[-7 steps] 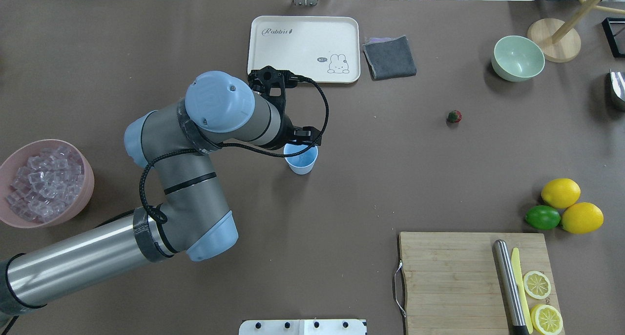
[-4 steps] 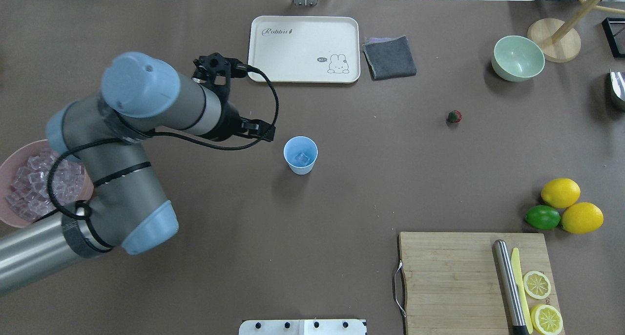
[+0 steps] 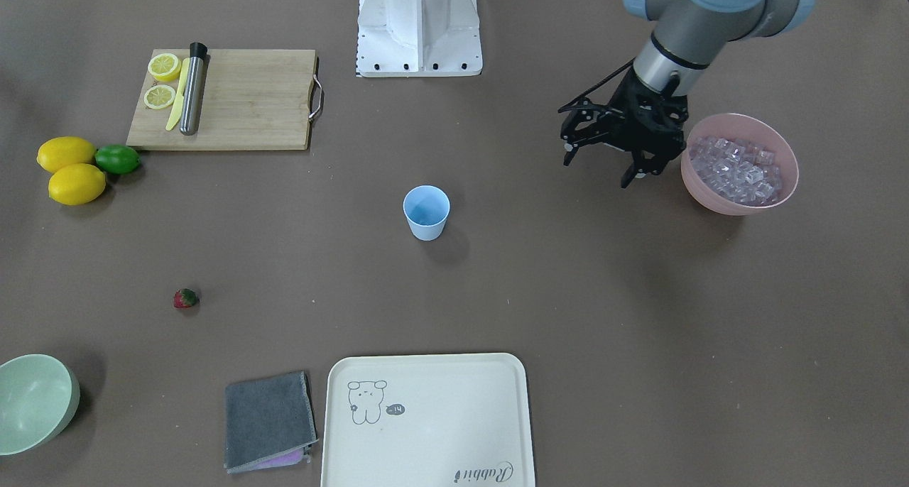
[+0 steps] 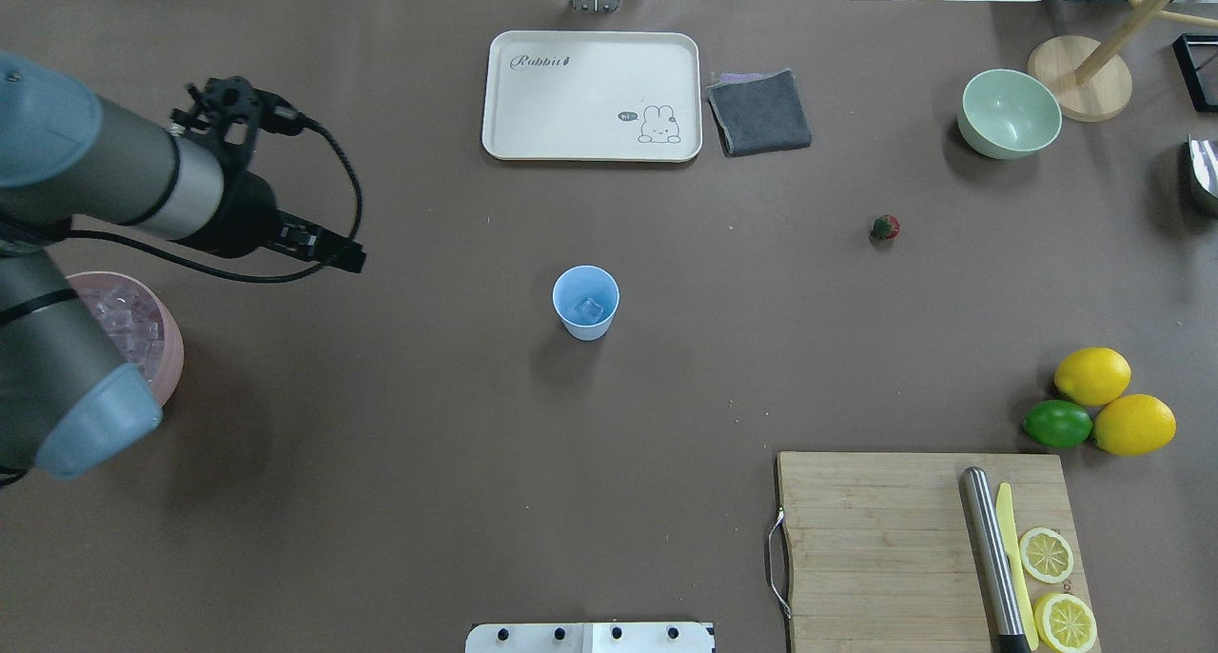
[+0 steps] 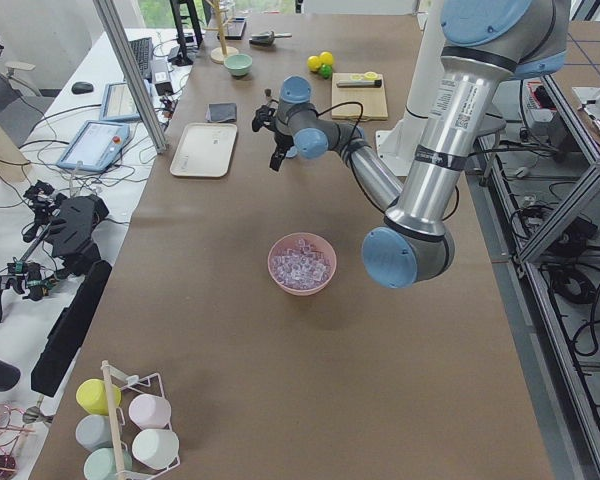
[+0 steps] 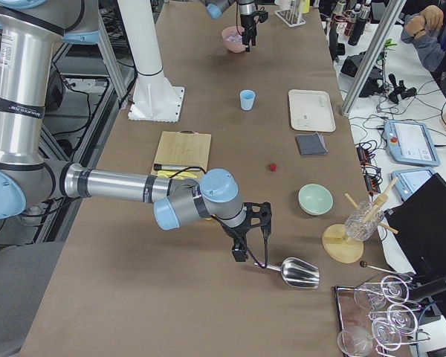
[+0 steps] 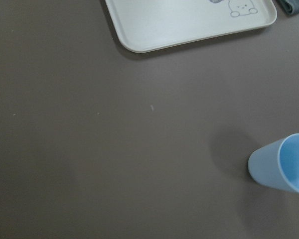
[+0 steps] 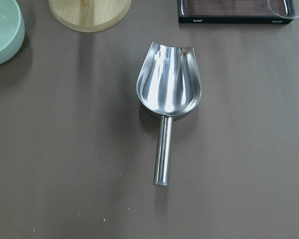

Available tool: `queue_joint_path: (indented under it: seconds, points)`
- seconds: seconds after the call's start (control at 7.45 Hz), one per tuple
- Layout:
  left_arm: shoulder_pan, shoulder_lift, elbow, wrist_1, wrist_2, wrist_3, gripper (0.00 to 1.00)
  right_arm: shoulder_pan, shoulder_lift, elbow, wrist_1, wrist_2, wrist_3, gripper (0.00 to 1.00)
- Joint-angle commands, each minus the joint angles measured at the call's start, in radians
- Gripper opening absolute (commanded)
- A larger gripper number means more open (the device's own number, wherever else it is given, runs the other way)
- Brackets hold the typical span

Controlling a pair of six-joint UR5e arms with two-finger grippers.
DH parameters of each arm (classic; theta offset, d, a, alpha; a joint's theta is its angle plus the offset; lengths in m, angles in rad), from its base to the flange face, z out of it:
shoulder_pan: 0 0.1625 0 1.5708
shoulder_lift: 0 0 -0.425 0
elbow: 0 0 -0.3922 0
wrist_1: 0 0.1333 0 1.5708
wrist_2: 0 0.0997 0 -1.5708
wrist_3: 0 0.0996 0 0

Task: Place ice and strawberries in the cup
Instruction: 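Move the left gripper back to the pink ice bowl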

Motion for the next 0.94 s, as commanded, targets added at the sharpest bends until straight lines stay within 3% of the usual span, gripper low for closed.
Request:
queue_joint_path:
  seconds: [0.0, 0.4, 0.67, 0.81]
  points:
    - [-0.139, 0.165, -0.014, -0.003, -0.082, 0.263, 0.97, 0.0, 0.0, -0.001, 0.0, 0.0, 0.0, 1.0]
    - [-0.181, 0.345, -0.006, -0.016, -0.026, 0.335, 0.97, -0.002, 0.0, -0.006, 0.001, 0.0, 0.002, 1.0]
    - [-0.18, 0.453, -0.004, -0.132, 0.005, 0.278, 0.97, -0.002, 0.002, -0.007, 0.001, 0.0, 0.002, 1.0]
    - [-0.178, 0.455, 0.018, -0.163, 0.005, 0.229, 0.97, -0.002, 0.002, -0.007, 0.001, 0.0, 0.0, 1.0]
